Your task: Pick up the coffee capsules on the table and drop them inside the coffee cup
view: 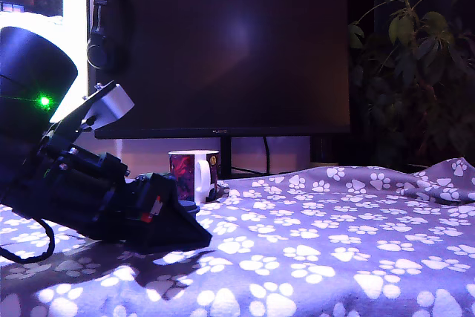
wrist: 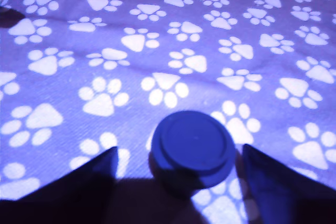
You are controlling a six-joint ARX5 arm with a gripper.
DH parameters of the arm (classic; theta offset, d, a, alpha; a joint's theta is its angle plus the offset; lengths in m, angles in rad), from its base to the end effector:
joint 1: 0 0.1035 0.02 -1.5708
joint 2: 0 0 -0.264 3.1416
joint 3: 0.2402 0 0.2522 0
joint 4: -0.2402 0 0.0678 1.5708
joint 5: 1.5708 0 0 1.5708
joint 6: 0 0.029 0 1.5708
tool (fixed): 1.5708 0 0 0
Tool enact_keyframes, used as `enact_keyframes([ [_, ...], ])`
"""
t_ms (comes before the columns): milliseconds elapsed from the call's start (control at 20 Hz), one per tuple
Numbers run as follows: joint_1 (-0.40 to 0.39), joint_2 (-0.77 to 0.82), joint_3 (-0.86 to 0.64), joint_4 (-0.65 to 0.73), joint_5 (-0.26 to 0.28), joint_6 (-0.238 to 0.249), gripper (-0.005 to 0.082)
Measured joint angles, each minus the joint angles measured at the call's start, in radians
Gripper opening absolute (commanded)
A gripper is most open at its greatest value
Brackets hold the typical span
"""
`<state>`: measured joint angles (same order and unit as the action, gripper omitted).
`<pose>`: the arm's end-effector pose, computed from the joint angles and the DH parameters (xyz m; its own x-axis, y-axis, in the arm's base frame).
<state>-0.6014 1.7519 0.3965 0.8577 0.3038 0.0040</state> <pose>0.2115 -0.1556 0.0911 0.5221 -0.7211 -0.4555 0.7582 0.6370 -0.1393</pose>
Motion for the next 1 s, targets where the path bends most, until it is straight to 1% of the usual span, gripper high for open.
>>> enact_keyframes([
  [50,0.0,0.0,0.0,-0.001,-0.001,0.0,0.0297],
  [100,0.0,0.0,0.0,-0.002,0.0,0.0,0.0205],
  [150,0.0,0.0,0.0,-0.003,0.0,0.0,0.0153],
  [200,0.0,0.0,0.0,-0.005,0.001,0.0,0.0135],
  [500,0.0,0.0,0.0,-0.005,0.001,0.0,0.013],
  [750,0.0,0.0,0.005,0.033,0.001,0.0,0.0129],
  [900,0.026,-0.009,0.018,0.031,0.001,0.0,0.013],
  [1000,0.069,-0.034,0.034,0.029,0.001,0.0,0.013],
])
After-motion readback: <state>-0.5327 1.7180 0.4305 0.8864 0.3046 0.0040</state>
